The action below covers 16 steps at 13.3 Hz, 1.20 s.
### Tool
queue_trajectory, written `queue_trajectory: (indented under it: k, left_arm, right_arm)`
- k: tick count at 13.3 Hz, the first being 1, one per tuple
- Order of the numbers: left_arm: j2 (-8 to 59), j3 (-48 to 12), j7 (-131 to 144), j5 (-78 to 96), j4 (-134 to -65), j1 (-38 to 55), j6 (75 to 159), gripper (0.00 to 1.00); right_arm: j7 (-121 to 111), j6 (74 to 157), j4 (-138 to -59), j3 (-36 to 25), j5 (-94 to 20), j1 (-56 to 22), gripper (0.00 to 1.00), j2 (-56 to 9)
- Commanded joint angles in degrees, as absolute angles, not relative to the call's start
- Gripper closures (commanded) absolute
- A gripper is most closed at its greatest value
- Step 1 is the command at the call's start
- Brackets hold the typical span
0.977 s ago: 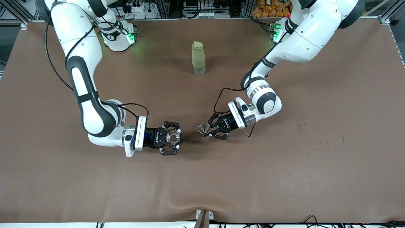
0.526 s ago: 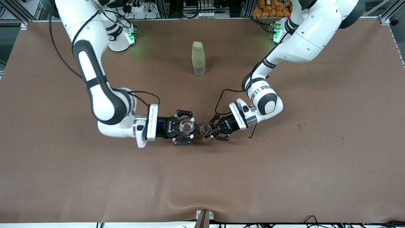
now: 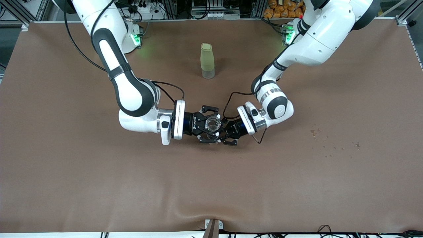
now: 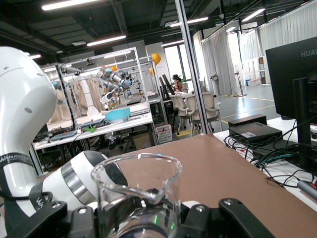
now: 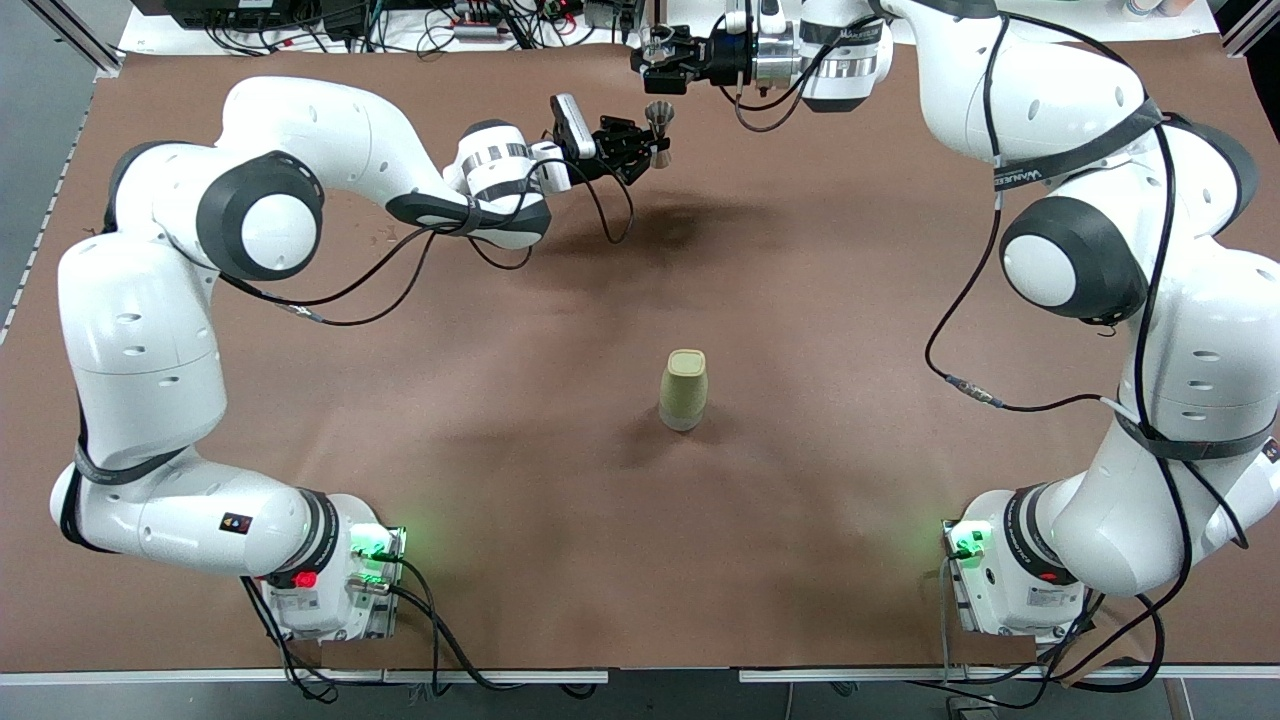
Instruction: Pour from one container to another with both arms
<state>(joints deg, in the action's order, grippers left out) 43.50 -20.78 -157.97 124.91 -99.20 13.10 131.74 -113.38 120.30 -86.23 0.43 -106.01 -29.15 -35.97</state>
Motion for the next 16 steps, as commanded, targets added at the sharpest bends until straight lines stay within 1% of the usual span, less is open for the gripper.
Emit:
queue_trajectory:
  k: [1,4,6,16]
  left_arm:
    - [44.5,-21.1,-166.0,125.4,-98.2,13.3,132.4,1.00]
    - [44.5,-21.1,-166.0,125.4,-98.2,13.3,132.3,1.00]
    - [44.5,-21.1,-165.9,125.4,-98.2,13.3,132.4,1.00]
    - [44.5,-21.1,-166.0,125.9,-98.2,13.4,132.4,1.00]
  right_arm:
    - [-112.9,120.1,-90.9,0.1,-110.6,-30.0,1.00,-33.1]
    - [-112.9,120.3,-96.8,0.4,-114.4,-30.1,1.00,-29.4]
    - [-110.6,120.4,-99.2,1.0,-116.7,-30.1,1.00,-28.0]
    - [-92.0,121.5,-100.6,1.1,-116.7,-31.6,1.00,-27.2]
